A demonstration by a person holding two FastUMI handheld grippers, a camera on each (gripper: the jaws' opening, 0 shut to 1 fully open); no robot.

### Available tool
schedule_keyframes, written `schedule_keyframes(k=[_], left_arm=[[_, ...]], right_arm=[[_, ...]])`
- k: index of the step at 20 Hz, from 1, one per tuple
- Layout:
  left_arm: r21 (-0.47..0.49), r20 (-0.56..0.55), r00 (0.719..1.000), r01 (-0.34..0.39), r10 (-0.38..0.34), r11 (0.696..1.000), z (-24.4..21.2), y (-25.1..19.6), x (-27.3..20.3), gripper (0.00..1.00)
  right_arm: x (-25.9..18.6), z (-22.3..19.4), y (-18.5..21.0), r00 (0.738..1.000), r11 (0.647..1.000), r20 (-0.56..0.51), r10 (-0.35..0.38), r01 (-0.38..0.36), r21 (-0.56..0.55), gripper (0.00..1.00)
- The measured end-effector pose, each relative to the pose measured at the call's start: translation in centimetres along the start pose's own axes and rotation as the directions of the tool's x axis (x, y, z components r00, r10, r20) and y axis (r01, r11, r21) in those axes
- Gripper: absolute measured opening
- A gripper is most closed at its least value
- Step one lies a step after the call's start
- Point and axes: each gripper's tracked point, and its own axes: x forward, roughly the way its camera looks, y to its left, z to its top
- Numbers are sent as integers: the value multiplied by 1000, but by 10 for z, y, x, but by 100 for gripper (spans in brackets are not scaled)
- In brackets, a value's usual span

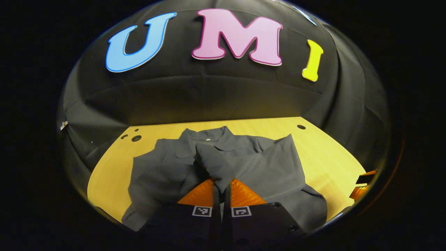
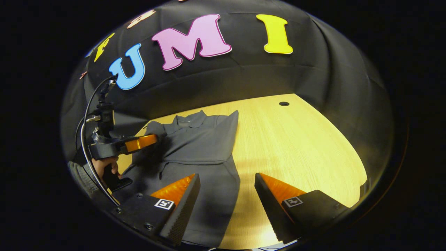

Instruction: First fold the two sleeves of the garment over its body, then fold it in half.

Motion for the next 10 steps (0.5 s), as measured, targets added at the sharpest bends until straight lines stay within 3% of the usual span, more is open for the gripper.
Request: schedule_keyframes(k=[5,10], left_arm=[[33,-73,996,58,-55,998,-29,-37,26,13],[11,-101,988,122,-120,992,-43,-72,31,38]], right_arm=[[6,-7,-19,999,1000,-33,9,-9,0,98],[9,-9,-31,999,1000,-48,19,-19,4,98]])
